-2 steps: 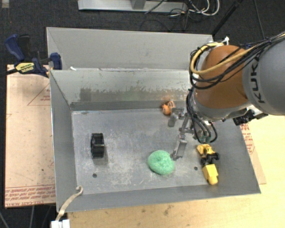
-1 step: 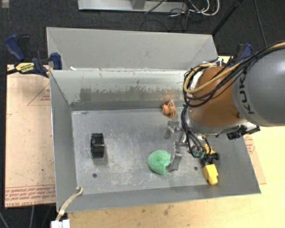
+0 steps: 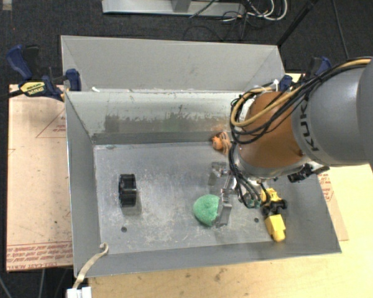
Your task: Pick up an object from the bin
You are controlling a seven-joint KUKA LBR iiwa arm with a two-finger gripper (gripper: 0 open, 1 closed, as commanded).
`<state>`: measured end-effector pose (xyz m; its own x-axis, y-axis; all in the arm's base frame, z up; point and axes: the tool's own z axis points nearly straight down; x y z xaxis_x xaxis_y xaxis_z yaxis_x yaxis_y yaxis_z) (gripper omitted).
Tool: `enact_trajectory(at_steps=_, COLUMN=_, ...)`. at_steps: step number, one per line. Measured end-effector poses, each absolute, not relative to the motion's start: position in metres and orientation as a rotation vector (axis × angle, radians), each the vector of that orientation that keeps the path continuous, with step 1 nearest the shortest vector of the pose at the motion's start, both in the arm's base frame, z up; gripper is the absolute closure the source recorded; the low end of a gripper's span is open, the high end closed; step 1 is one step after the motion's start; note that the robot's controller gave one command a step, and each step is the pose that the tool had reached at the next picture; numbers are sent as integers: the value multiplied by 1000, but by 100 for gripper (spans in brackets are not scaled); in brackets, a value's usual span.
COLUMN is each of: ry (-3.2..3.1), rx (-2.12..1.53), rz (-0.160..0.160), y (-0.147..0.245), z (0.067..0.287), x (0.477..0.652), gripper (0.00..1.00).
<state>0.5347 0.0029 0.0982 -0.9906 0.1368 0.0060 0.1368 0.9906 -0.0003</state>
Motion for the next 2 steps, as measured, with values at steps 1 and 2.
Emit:
enact_trajectory(at_steps=1, ry=-3137, rx=-166, rz=-2, y=27, z=70, x=514, gripper=100)
enact_trajectory(at_steps=2, ry=-3137, rx=-167, rz=-2, y=27, z=70, x=514, gripper=100)
